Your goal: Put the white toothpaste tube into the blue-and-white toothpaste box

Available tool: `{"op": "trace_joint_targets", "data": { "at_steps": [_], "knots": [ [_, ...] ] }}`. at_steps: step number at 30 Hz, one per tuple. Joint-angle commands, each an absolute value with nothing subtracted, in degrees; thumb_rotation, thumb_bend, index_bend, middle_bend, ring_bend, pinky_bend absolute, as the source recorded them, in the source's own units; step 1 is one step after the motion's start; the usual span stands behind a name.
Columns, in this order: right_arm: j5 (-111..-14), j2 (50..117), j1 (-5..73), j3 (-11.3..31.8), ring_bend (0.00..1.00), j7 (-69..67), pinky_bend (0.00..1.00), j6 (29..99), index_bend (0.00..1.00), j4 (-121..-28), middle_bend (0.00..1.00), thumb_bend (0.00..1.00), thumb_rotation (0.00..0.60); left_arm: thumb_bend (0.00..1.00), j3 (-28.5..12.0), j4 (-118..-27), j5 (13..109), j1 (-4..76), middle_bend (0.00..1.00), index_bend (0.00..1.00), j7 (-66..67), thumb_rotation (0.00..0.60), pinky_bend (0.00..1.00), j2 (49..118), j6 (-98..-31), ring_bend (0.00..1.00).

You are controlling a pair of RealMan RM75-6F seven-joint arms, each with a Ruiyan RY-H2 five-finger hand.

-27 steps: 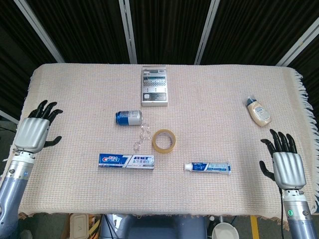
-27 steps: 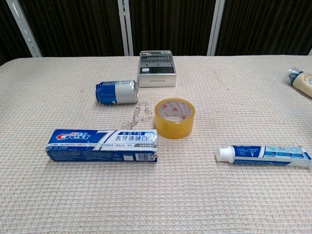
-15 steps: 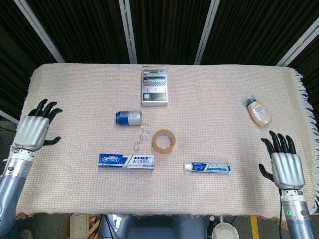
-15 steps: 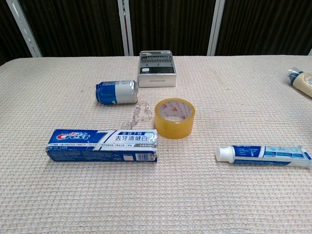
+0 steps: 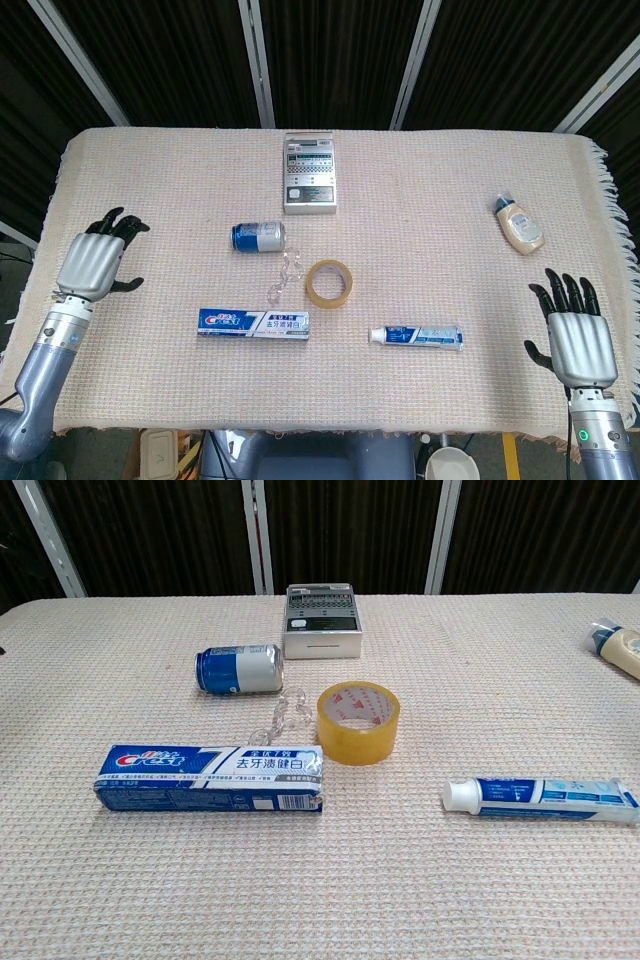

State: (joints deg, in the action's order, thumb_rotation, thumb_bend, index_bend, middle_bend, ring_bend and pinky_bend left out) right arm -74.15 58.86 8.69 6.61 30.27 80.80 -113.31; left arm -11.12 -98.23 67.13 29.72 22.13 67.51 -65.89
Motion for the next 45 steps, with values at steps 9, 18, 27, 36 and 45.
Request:
{"op": "trace_joint_targets", "data": {
  "at_steps": [9,18,27,36,45],
  "knots": [
    [-68.9,59.72,10.77,7.06,0.06,37.09,0.0,80.0,0.19,-114.69,0.07,0.22,0.6,0.11,-9.19,-103.38,67.43,32.11,0.24,0.26,28.82,0.6,0.25,73.62,-66.45,0.1],
    [-66.08,60.94,12.44,7.35,0.06,40.8,0.0,79.88,0.19,-115.37,0.07,0.22,0.6,0.09,-8.33,-107.49,65.67,32.92,0.2,0.26,26.58,0.6,0.25,73.89,-63.64,0.1],
    [-64.69,61.39,13.69,7.27,0.06,43.8,0.0,80.55,0.2,-116.72,0.07,0.22,0.6,0.01,-6.39,-107.78,66.01,33.8,0.18,0.26,29.36,0.553,0.25,74.46,-62.9,0.1],
    [-63.6,61.84,14.51,6.71,0.06,45.71,0.0,81.02,0.19,-117.4,0.07,0.22,0.6,0.0,-4.73,-107.51,63.6,35.01,0.17,0.24,32.64,0.542,0.25,75.51,-61.3,0.1],
    [-62.1,62.4,15.31,6.5,0.06,45.98,0.0,80.91,0.2,-116.97,0.07,0.22,0.6,0.0,-3.33,-106.08,62.75,36.24,0.18,0.24,35.07,0.539,0.25,78.53,-60.47,0.1]
  ]
}}
